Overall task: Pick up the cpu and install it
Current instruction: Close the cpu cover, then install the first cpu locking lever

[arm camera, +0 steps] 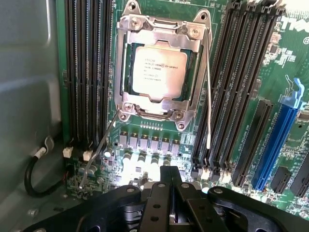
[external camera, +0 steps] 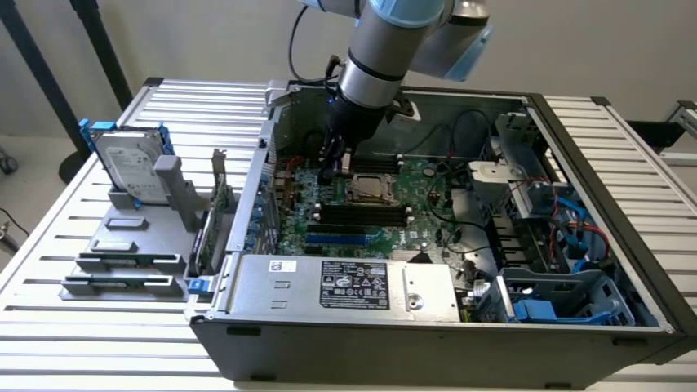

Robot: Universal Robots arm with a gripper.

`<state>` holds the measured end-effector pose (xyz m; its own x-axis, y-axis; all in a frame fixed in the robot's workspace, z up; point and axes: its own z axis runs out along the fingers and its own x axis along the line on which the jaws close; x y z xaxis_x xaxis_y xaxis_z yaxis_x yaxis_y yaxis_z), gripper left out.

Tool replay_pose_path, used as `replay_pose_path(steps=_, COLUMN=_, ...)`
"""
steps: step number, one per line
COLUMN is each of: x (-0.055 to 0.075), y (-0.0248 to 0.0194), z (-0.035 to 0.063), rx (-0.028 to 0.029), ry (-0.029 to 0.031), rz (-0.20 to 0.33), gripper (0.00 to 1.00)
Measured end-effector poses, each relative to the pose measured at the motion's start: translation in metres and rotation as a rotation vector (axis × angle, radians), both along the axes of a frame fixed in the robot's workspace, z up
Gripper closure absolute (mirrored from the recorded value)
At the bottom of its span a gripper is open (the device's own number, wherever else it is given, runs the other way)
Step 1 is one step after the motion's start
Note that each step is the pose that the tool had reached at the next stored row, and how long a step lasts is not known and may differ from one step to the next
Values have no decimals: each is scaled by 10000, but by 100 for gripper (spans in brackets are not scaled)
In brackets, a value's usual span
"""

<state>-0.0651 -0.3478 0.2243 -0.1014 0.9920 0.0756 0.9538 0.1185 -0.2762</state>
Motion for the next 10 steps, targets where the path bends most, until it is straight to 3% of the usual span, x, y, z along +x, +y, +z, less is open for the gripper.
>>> replay_pose_path(steps=10, x=0, y=0, z=0, rx=1, ry=-1, rz=-35, gripper=89)
